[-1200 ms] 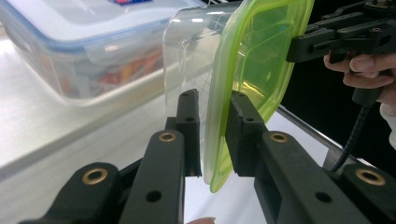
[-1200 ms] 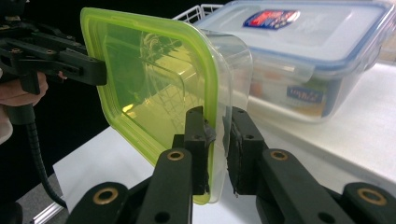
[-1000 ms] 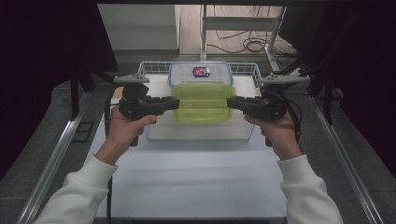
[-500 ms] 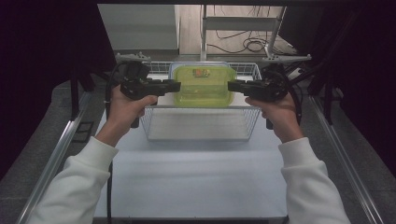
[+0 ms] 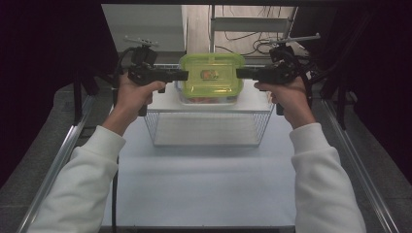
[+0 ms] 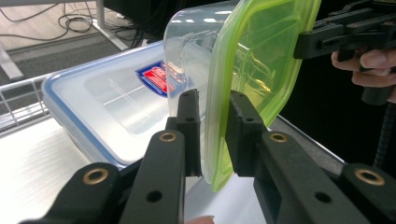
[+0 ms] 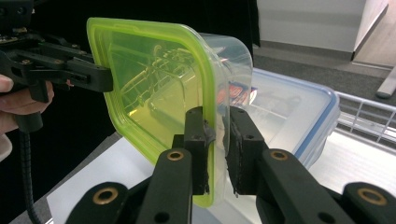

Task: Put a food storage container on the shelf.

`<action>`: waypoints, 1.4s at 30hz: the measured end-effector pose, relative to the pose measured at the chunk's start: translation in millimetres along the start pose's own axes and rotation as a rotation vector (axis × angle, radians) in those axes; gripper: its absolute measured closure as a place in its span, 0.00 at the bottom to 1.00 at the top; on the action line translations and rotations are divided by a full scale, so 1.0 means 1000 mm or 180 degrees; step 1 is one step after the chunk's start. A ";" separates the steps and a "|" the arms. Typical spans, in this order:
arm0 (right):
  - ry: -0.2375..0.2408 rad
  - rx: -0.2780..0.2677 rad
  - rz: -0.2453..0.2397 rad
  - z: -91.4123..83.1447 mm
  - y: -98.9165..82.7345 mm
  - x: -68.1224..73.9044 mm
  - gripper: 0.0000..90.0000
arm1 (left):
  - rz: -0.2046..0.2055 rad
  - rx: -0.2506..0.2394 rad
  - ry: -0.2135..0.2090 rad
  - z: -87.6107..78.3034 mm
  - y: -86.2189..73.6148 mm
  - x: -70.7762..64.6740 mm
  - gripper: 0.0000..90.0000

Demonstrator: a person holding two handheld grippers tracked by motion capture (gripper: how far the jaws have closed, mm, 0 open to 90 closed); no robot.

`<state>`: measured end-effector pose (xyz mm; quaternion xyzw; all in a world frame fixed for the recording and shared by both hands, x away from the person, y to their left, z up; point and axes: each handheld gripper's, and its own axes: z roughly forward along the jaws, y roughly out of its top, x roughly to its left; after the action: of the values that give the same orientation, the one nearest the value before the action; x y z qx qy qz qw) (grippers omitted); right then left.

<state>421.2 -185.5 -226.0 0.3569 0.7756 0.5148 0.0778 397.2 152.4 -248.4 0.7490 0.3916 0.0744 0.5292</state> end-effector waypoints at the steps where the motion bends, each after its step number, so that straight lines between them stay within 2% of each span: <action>1: -0.0016 0.0022 0.0005 0.002 0.003 -0.001 0.88 | -0.0020 -0.0001 0.0003 0.001 0.002 0.003 0.86; 5: -0.0040 0.0079 0.0067 0.012 0.012 -0.008 0.88 | -0.0115 -0.0004 -0.0035 0.006 0.006 0.014 0.86; 10: -0.0018 0.0146 0.0199 0.024 0.012 -0.021 0.88 | -0.0167 0.0062 -0.0008 0.014 0.005 0.024 0.86; 13: 0.0021 0.0139 0.0296 0.029 0.012 -0.026 0.87 | -0.0287 0.0007 -0.0114 0.015 0.006 0.030 0.86; 15: 0.0008 0.0129 0.0318 0.031 0.012 -0.028 0.84 | -0.0304 0.0001 -0.0152 0.016 0.006 0.031 0.84; 19: -0.0020 0.0128 0.0352 0.035 0.011 -0.030 0.81 | -0.0321 -0.0031 -0.0121 0.020 0.007 0.030 0.78; 24: -0.0024 0.0074 0.0400 0.039 0.010 -0.032 0.77 | -0.0417 -0.0052 -0.0061 0.025 0.008 0.033 0.72; 26: -0.0022 0.0070 0.0425 0.041 0.010 -0.033 0.74 | -0.0468 -0.0041 -0.0035 0.028 0.010 0.033 0.69; 28: -0.0030 0.0071 0.0480 0.043 0.010 -0.034 0.72 | -0.0466 -0.0029 0.0020 0.031 0.010 0.035 0.66; 31: -0.0085 0.0054 0.0525 0.046 0.009 -0.038 0.67 | -0.0560 0.0005 -0.0027 0.037 0.011 0.040 0.60; 34: -0.0092 0.0015 0.0625 0.049 0.007 -0.044 0.66 | -0.0659 -0.0045 -0.0009 0.043 0.011 0.042 0.54; 36: -0.0111 -0.0009 0.0655 0.051 0.006 -0.046 0.64 | -0.0625 0.0003 0.0010 0.046 0.011 0.043 0.47; 38: -0.0101 -0.0023 0.0695 0.052 0.006 -0.048 0.62 | -0.0579 -0.0001 0.0051 0.048 0.011 0.043 0.44; 42: -0.0144 -0.0077 0.0716 0.053 0.005 -0.049 0.54 | -0.0635 -0.0063 0.0019 0.049 0.011 0.043 0.30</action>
<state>485.7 -175.9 -258.1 0.4522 0.7225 0.5214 0.0413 457.6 143.9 -272.9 0.7008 0.4651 0.0275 0.5402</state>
